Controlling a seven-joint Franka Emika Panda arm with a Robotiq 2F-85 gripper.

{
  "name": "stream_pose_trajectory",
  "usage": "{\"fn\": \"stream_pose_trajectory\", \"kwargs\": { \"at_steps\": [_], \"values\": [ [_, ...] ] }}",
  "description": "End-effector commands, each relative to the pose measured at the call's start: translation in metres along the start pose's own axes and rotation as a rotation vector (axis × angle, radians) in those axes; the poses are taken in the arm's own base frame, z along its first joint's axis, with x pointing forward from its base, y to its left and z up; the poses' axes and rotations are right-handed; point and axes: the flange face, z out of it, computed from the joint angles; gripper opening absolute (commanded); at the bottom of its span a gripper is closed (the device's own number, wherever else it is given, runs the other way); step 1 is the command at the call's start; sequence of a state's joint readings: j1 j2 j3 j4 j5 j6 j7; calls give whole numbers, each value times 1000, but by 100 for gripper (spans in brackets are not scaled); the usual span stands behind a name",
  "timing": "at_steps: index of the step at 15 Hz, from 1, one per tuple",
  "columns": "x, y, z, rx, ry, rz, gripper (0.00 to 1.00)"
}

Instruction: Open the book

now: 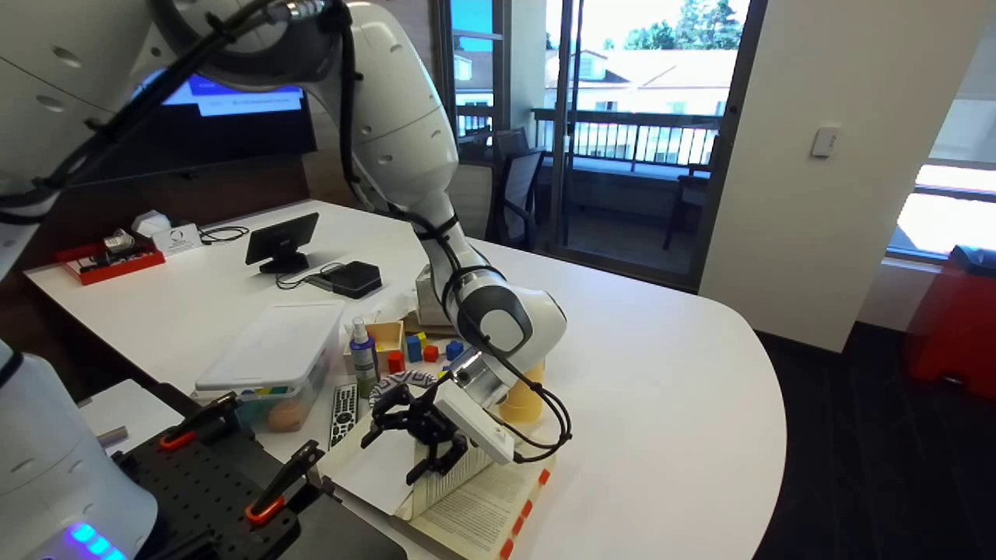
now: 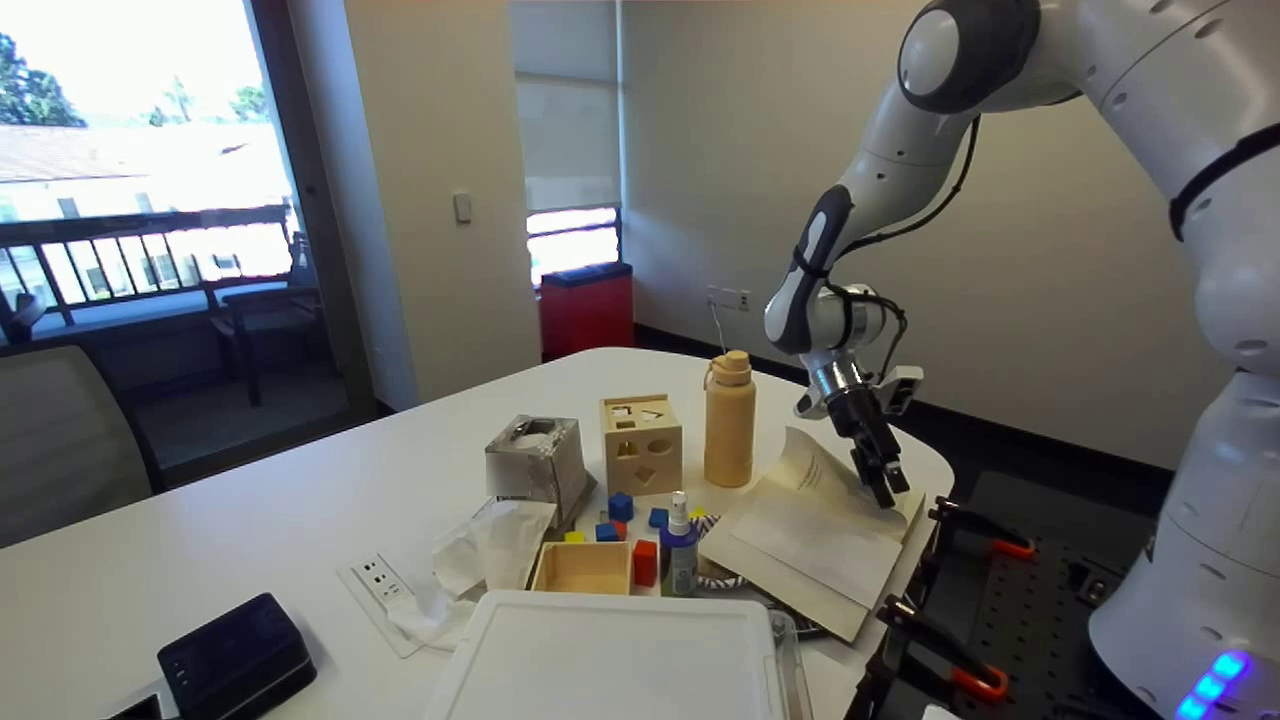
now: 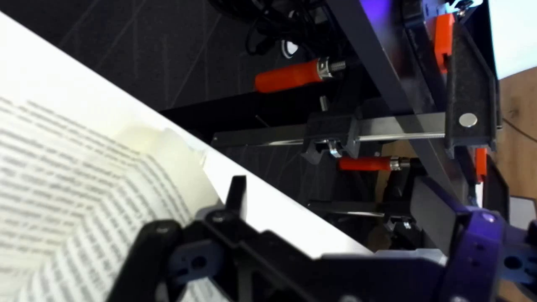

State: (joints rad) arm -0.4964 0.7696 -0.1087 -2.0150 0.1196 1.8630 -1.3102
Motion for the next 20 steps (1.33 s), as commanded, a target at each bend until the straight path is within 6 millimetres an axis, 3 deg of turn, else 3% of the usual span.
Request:
{"fn": "stream_pose_trajectory", "kwargs": {
  "at_steps": [1, 9, 10, 17, 18, 20],
  "values": [
    [-22, -24, -24, -146, 114, 66, 100],
    [-35, -47, -42, -504, 280, 239, 100],
    [-47, -59, -28, -546, 299, 272, 100],
    [-77, -101, 4, -667, 378, 405, 100],
    [-81, -105, 6, -673, 384, 417, 100],
    [-72, -110, -10, -675, 393, 441, 100]
  ]
}}
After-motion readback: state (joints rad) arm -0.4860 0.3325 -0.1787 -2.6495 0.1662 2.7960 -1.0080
